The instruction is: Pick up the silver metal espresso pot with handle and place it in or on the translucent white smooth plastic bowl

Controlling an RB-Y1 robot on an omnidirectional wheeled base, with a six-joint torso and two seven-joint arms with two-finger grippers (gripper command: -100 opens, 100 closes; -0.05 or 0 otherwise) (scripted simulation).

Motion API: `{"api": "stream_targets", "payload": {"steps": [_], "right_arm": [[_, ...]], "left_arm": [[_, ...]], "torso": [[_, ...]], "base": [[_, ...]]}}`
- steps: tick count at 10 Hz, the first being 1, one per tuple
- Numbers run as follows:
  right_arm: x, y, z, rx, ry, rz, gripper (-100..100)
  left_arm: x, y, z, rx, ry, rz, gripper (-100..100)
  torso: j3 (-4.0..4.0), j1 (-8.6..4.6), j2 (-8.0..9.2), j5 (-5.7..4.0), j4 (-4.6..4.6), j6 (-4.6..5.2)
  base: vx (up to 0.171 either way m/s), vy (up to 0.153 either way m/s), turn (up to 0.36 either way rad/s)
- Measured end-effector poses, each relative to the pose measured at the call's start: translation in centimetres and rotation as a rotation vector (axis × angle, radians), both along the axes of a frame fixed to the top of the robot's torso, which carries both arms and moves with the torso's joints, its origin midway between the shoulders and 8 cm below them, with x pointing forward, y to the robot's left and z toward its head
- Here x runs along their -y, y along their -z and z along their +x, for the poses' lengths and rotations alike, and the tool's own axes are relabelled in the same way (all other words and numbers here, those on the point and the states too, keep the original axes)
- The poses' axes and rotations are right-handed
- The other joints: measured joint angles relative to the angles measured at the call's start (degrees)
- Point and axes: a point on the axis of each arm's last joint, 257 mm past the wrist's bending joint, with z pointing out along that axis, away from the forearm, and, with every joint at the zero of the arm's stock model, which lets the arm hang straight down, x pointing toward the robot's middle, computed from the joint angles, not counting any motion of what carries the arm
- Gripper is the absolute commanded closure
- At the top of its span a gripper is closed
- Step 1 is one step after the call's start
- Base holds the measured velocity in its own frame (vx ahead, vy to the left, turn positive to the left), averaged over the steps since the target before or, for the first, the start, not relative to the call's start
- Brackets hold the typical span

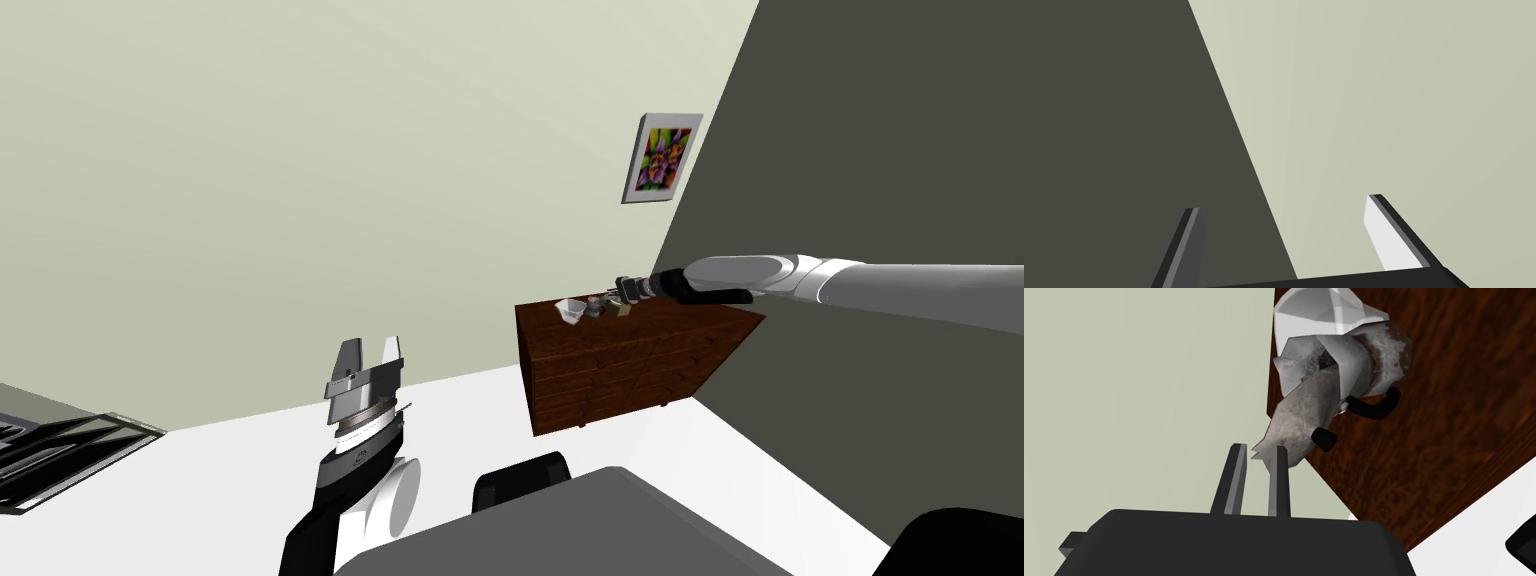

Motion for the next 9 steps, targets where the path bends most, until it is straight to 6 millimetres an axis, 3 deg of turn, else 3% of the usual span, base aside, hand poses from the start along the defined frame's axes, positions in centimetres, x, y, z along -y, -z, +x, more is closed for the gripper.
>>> {"api": "stream_targets", "payload": {"steps": [6, 9], "right_arm": [[0.6, -3.0, 1.0, 0.013, 0.022, 0.005, 100], [1.1, -5.4, 1.5, 0.021, 0.043, 0.009, 100]], "left_arm": [[0.0, 0.0, 0.0, 0.0, 0.0, 0.0, 0], [0.0, 0.0, 0.0, 0.0, 0.0, 0.0, 0]], "torso": [[-0.04, 0.18, -0.16, 0.16, 0.08, -0.11], [0.01, 0.2, -0.12, 0.18, 0.13, -0.09]], "base": [[-0.008, -0.005, 0.051], [-0.005, -0.015, 0.087]]}}
